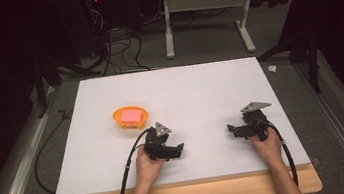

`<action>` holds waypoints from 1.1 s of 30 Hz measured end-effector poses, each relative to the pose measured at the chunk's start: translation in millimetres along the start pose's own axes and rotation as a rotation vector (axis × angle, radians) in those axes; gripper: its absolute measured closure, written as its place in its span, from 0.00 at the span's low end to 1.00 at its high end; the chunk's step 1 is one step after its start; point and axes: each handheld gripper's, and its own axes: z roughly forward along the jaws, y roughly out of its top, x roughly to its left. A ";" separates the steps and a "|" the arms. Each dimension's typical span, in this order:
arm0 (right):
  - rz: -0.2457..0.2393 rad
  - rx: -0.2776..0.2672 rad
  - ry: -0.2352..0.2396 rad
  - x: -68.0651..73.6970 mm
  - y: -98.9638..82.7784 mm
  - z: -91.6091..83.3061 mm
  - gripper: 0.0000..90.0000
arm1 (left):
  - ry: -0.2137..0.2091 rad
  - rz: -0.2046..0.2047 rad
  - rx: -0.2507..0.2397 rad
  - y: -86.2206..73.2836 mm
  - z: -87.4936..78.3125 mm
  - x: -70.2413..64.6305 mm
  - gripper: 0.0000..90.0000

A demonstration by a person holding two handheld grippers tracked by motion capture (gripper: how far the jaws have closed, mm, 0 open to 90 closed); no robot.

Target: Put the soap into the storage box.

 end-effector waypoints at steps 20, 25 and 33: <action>0.001 0.001 0.000 0.1 0.0 -0.1 0.19 | 0.044 0.010 -0.008 -0.3 8.3 -2.0 0.17; 0.000 0.000 0.000 0.1 -0.1 -0.1 0.19 | 0.049 0.008 -0.011 -1.3 8.6 -1.8 0.16; 0.003 0.001 -0.001 0.2 -0.1 -0.2 0.19 | 0.048 0.005 -0.012 -1.4 8.7 -1.6 0.16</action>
